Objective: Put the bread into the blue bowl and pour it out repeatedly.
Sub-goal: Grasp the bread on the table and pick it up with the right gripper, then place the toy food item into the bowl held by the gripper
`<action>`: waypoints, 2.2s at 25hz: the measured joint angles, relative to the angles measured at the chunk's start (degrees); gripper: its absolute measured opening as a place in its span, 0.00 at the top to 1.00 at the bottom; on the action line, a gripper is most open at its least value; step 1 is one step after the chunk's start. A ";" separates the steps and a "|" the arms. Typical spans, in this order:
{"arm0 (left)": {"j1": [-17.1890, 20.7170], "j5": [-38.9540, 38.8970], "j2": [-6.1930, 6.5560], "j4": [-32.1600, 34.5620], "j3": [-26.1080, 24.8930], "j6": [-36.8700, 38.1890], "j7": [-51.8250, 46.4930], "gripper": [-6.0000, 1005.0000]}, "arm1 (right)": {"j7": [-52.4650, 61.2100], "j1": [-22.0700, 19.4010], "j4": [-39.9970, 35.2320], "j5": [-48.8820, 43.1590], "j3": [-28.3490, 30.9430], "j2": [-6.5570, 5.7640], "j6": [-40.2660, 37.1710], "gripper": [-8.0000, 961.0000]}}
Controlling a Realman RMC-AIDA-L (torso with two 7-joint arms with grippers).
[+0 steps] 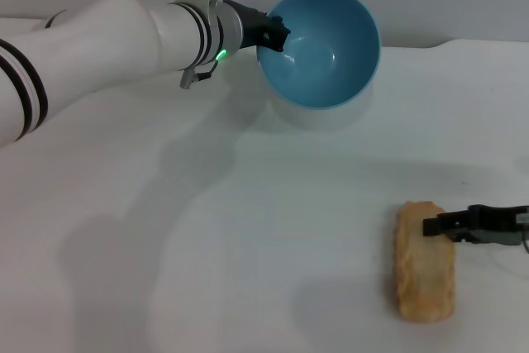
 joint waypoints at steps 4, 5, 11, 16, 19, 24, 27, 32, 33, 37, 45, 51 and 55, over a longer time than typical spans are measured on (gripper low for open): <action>0.04 0.00 0.05 0.00 -0.03 -0.26 0.11 0.99 | 2.95 1.34 1.05 -3.00 -0.20 -0.15 0.23 0.52; 0.05 0.00 0.06 0.00 -0.03 -0.29 0.16 0.99 | 3.79 1.60 1.06 -4.12 -0.21 -0.16 0.30 0.52; 0.58 0.00 0.09 -0.08 -0.06 -0.49 0.42 0.99 | 4.84 2.10 1.36 -5.90 -0.25 -0.11 0.88 0.54; 1.16 0.00 0.10 0.12 -0.06 -0.88 0.42 1.00 | 3.54 2.23 1.29 -5.98 -0.26 0.04 2.25 0.55; 1.38 0.00 0.10 0.15 -0.06 -1.01 0.43 0.99 | 1.77 2.14 1.30 -5.83 -0.25 0.16 3.44 0.58; 1.43 0.01 0.10 0.40 -0.06 -1.03 0.33 0.99 | -3.29 1.69 0.98 -2.29 -0.22 0.34 3.44 0.62; 1.43 0.00 0.10 0.64 -0.05 -1.03 0.41 0.99 | -6.74 1.23 0.57 2.11 -0.18 0.34 2.95 0.64; 1.48 0.00 0.09 0.85 0.01 -1.03 0.24 0.99 | -9.51 0.31 -1.14 6.19 -0.22 0.33 1.94 0.66; 1.49 0.00 0.09 0.85 0.02 -1.03 0.16 0.99 | -9.78 0.31 -1.23 6.22 -0.24 0.33 1.92 0.66; 1.50 0.01 0.09 0.97 0.03 -1.03 0.25 0.99 | -12.99 -0.17 -3.92 9.17 -0.29 0.51 -0.17 0.70; 1.10 0.45 0.17 1.52 0.04 1.06 0.45 1.00 | -15.20 -0.49 -17.10 13.21 -1.63 0.57 -6.47 0.77; 0.27 0.72 0.58 3.02 -0.50 5.41 0.62 0.99 | -15.81 -0.10 -26.95 17.23 -1.53 -0.02 -10.68 0.81; -0.30 0.74 0.50 5.18 0.02 8.70 0.62 0.99 | -16.20 0.65 -28.85 18.59 -1.95 0.17 -9.71 0.83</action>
